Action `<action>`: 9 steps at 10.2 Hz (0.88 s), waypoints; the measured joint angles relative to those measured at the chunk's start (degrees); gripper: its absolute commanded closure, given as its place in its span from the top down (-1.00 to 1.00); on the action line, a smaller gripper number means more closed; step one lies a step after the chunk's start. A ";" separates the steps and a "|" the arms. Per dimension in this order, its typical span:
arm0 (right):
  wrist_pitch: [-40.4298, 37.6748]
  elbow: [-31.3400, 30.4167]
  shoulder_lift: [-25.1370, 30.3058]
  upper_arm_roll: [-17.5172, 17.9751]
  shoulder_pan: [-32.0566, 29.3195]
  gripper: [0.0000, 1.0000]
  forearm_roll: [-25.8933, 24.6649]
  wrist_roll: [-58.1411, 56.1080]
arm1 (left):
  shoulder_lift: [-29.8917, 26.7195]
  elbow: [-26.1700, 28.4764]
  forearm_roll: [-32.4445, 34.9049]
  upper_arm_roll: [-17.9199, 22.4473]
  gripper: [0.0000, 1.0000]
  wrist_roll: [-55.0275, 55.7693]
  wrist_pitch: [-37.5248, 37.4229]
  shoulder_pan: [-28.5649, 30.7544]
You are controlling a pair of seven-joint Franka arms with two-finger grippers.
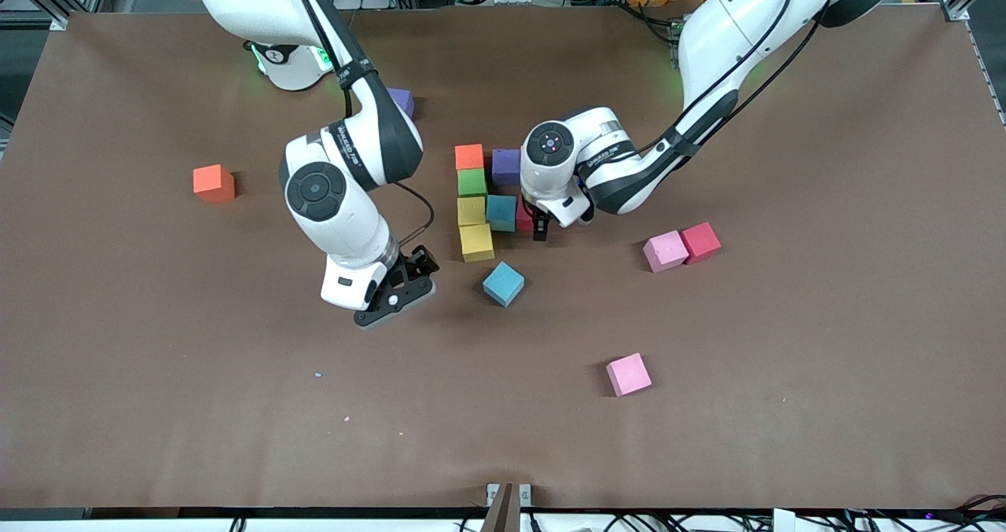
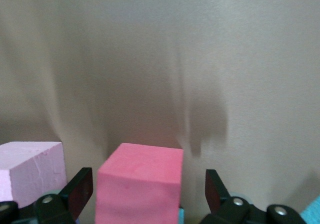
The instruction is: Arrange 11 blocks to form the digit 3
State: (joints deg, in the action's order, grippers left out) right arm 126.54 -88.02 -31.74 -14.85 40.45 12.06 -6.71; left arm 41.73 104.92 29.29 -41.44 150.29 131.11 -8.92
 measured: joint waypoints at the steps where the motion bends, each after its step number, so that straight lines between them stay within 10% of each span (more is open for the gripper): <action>1: 1.26 -0.28 -0.38 0.15 0.41 1.00 0.02 0.82 | -0.54 -0.37 -0.29 -0.55 1.00 0.00 -0.26 0.19; 9: 13.82 -2.11 -7.05 0.47 6.78 1.00 0.03 11.18 | -8.79 -6.30 -7.14 -5.30 1.00 -13.24 -12.47 8.20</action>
State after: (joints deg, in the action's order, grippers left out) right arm 140.36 -90.12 -38.79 -14.37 47.23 12.09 4.47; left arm 32.95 98.61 22.15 -46.74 137.05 118.65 -0.72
